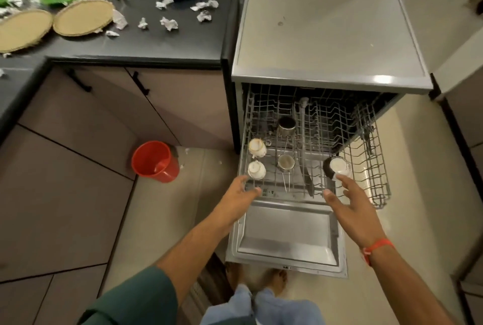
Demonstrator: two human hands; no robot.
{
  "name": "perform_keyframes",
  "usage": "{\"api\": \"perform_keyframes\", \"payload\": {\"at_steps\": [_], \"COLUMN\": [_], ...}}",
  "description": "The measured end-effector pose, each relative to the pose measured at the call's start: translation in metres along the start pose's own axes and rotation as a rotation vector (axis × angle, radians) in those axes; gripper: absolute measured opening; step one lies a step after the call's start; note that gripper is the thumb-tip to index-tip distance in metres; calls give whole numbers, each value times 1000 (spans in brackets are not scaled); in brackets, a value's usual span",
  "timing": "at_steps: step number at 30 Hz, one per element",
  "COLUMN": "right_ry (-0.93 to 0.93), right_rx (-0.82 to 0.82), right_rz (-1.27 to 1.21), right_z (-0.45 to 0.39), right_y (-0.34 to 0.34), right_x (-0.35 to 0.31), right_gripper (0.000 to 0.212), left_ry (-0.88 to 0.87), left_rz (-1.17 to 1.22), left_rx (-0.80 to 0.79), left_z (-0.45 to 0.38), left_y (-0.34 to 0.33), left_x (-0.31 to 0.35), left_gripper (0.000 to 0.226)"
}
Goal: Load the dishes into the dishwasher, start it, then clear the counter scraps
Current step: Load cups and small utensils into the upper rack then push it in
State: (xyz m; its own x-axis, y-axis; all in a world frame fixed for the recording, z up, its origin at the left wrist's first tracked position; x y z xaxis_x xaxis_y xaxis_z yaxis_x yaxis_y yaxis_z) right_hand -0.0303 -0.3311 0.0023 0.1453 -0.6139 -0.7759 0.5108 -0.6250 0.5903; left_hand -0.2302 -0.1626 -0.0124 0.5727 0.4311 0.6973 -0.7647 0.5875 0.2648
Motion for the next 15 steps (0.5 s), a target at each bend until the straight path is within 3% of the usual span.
{"api": "perform_keyframes", "payload": {"at_steps": [4, 11, 14, 15], "right_ry": [-116, -735, -882, -902], "right_rx": [-10, -43, -26, -23], "right_rz": [-114, -468, -495, -500], "right_z": [-10, -46, -65, -72], "right_y": [-7, 15, 29, 31], "right_x": [6, 53, 70, 78], "right_gripper": [52, 40, 21, 25], "left_ry": [44, 426, 503, 517], "left_rz": [21, 385, 436, 453], "left_rx": [12, 162, 240, 262], "left_z": [-6, -15, -21, -24], "left_y": [-9, -34, -49, -55], "left_x": [-1, -20, -31, -33], "left_gripper": [66, 33, 42, 48]}}
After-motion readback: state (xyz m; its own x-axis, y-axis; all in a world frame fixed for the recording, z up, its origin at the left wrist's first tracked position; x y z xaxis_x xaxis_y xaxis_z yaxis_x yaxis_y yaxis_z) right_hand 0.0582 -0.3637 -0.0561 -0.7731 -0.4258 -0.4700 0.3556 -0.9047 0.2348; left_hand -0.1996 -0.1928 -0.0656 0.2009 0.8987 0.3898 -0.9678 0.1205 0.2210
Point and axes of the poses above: each hand's wrist, its own z-axis away from the middle knuckle, its own y-axis out of the back of the hand, x = y × z, the point moved 1 cm from there along -z, towards the middle knuckle, and after that the axes turned 13 degrees about x, right-handed, at the moved point
